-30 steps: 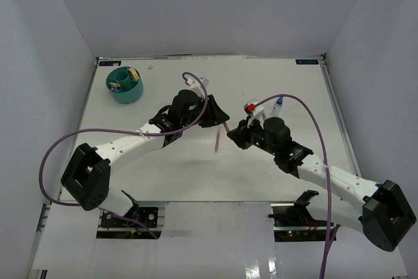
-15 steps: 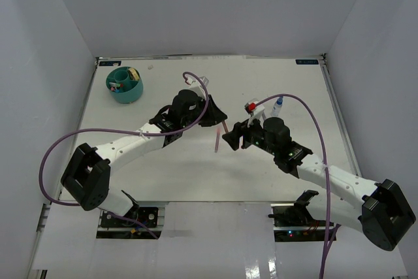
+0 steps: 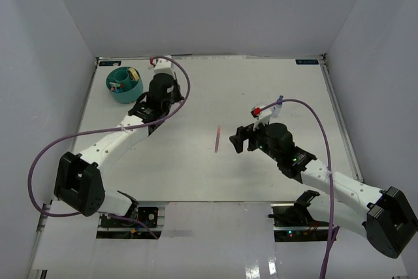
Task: Sort the stationery into containers
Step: Place the pen in the storage box.
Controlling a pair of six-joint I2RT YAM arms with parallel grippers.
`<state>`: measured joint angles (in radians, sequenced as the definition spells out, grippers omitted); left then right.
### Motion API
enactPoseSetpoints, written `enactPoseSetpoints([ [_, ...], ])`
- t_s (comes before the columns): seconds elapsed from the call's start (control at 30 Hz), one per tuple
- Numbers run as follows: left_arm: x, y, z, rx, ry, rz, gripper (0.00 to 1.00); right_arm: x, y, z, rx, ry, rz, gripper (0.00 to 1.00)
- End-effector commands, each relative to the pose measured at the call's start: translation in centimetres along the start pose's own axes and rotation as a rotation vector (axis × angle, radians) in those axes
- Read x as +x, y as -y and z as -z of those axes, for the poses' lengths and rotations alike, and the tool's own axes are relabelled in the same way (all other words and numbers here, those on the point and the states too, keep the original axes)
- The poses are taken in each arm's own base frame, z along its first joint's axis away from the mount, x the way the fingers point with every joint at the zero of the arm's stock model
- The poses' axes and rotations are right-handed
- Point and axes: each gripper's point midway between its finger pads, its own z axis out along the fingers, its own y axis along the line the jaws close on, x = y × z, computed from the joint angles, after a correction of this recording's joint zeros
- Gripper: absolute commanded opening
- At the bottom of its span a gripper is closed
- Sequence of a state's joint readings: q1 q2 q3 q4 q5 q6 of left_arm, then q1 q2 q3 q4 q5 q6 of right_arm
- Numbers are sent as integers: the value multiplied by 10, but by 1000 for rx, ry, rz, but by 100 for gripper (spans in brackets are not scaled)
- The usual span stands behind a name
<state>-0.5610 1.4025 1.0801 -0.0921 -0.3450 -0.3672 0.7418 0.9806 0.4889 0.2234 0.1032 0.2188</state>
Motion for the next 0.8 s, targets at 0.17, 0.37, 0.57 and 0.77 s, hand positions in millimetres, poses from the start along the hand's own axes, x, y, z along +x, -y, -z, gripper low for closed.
enactPoseSetpoints([
  [0.17, -118, -151, 0, -432, 337, -139, 17, 15, 26, 6, 122, -6, 37, 90],
  [0.37, -131, -202, -29, -512, 368, -177, 18, 16, 29, 9, 129, -2, 46, 90],
  [0.57, -121, -227, -54, -546, 337, -207, 18, 19, 34, 9, 149, -10, 55, 90],
  [0.77, -104, -248, -65, -574, 308, -254, 19, 21, 35, 8, 153, -17, 57, 90],
])
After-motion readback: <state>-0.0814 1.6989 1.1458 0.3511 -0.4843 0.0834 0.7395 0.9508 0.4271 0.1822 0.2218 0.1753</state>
